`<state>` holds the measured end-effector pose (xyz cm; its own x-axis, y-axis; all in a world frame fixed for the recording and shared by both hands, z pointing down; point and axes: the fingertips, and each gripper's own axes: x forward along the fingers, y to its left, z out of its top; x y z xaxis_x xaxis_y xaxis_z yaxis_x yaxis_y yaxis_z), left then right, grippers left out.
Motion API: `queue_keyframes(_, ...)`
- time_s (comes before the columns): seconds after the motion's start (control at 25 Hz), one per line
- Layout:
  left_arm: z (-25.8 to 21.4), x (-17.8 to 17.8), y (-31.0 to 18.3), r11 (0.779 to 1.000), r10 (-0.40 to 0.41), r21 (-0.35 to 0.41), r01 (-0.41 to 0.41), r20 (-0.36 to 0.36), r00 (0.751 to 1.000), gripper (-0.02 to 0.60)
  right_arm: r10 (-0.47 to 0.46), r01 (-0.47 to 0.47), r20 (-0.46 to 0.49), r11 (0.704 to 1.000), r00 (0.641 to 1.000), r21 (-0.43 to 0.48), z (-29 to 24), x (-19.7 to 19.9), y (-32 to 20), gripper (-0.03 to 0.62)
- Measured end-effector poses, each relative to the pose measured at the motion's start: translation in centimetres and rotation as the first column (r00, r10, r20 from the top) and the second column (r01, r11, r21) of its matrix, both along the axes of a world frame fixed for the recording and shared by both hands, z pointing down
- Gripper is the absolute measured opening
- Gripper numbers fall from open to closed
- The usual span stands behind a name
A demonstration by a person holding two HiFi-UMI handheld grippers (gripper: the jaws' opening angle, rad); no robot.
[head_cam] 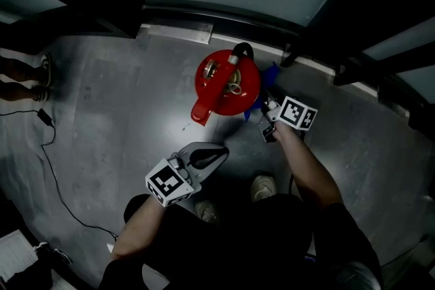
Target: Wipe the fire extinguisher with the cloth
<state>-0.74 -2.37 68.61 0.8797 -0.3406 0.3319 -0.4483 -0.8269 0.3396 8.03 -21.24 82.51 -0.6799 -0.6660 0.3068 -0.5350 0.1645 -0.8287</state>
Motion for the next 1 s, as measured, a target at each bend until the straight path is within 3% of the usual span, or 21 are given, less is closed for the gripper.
queue_keyframes(0.48,0.6,-1.5,0.4,0.998,-0.044,-0.041,0.045,0.018,0.999,0.008,0.161,-0.146,0.067,0.971,0.985,-0.191,7.1,0.5,0.9,0.104)
queue_keyframes(0.88,1.6,-2.2,1.3,0.998,-0.036,-0.050,0.038,0.047,0.998,0.008,0.112,-0.134,-0.096,0.951,0.989,-0.278,11.4,0.6,2.1,0.104)
queue_keyframes(1.0,1.4,-2.1,1.1,0.998,-0.036,-0.041,0.038,0.040,0.999,0.008,0.096,-0.109,-0.066,0.962,0.993,-0.249,9.6,1.2,2.2,0.104)
